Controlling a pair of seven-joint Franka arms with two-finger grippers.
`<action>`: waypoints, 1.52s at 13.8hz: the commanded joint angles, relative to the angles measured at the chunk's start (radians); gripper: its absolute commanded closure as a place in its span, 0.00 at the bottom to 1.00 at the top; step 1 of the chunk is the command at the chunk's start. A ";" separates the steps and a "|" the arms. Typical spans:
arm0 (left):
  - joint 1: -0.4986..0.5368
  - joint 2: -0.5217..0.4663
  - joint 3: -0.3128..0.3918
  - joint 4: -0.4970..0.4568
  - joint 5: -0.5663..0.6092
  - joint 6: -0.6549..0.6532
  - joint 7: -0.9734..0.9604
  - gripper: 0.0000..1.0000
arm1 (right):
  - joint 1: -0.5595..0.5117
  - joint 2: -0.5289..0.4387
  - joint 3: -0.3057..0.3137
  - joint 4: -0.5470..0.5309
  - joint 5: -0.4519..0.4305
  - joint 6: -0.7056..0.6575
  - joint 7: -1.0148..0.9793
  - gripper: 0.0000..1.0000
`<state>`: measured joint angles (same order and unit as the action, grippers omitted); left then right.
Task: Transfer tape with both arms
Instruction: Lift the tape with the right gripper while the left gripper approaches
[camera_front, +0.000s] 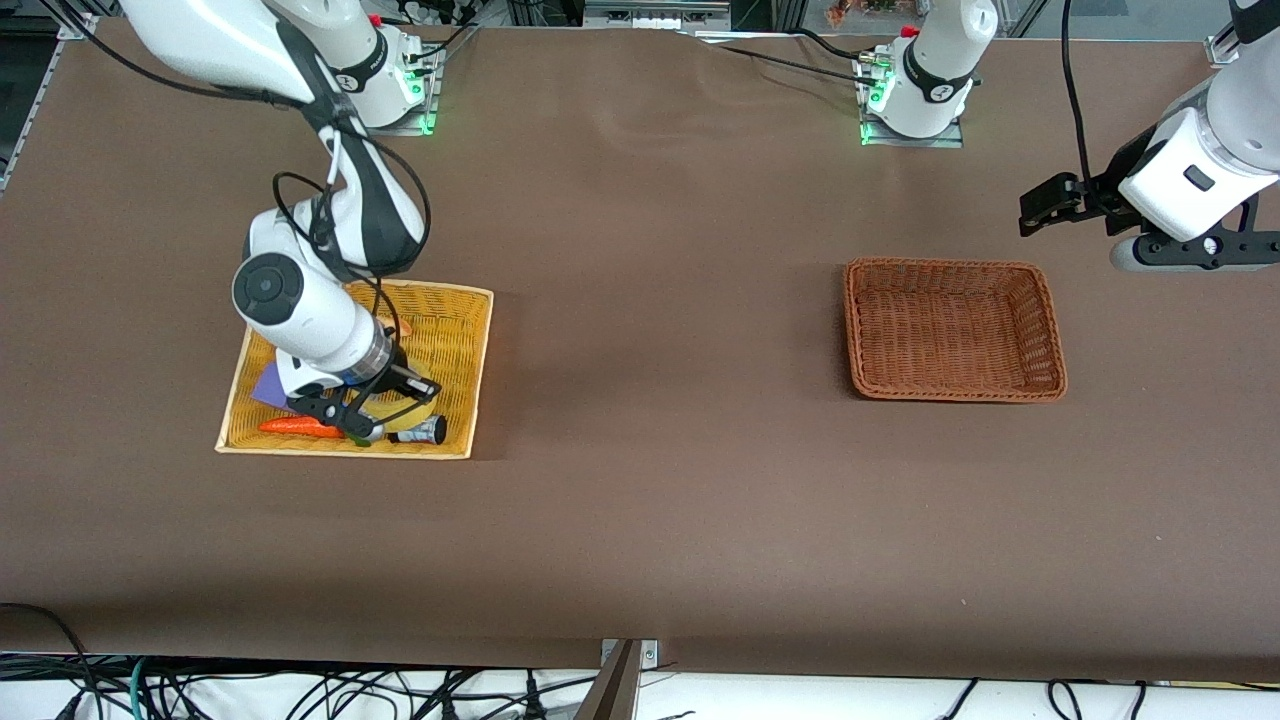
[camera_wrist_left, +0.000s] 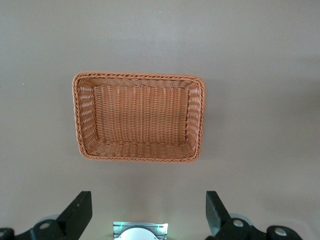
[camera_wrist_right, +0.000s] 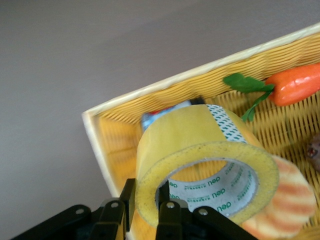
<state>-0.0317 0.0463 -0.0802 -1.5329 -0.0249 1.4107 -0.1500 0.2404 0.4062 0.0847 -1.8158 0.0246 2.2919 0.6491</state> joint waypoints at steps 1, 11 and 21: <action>-0.001 0.000 0.004 0.020 -0.026 -0.019 0.006 0.00 | -0.006 -0.072 0.065 0.007 0.008 -0.074 0.030 1.00; -0.001 0.004 0.004 0.022 -0.049 -0.009 0.012 0.00 | 0.184 0.193 0.253 0.306 0.011 -0.066 0.544 1.00; -0.020 0.153 0.002 0.024 -0.026 -0.025 0.042 0.00 | 0.283 0.508 0.277 0.550 0.215 -0.031 0.610 1.00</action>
<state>-0.0411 0.1517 -0.0795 -1.5433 -0.0892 1.4034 -0.1459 0.5160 0.8560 0.3455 -1.3494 0.2130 2.2708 1.2541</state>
